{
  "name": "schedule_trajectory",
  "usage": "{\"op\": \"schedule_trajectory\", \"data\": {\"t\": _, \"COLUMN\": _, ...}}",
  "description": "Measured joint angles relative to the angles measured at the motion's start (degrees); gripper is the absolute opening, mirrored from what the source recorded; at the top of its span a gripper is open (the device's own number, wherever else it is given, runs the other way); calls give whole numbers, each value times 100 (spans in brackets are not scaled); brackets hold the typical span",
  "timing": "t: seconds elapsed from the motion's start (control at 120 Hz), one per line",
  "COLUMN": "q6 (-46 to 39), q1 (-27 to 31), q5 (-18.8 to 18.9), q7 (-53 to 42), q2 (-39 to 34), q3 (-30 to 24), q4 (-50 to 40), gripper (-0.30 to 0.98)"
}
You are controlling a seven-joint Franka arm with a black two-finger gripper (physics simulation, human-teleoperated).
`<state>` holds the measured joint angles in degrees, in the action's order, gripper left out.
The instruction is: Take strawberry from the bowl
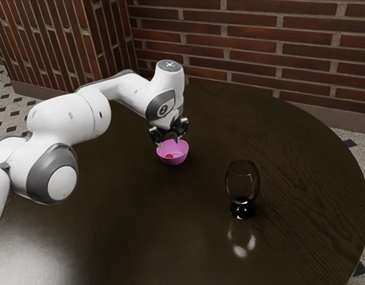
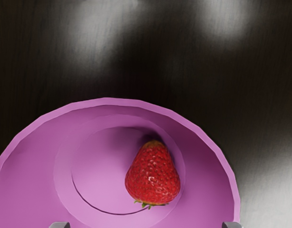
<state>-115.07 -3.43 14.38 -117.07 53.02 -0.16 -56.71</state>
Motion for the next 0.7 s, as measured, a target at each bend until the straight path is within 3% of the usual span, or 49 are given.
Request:
{"op": "schedule_trajectory", "data": {"t": 0.258, "q6": 259, "q1": 7, "q5": -299, "q7": -369, "q2": 11, "q3": 161, "q4": -11, "gripper": 37}}
{"op": "schedule_trajectory", "data": {"t": 0.7, "q6": 277, "q1": 0, "q5": -329, "q7": -723, "q2": 41, "q3": 262, "q4": 65, "gripper": 26}}
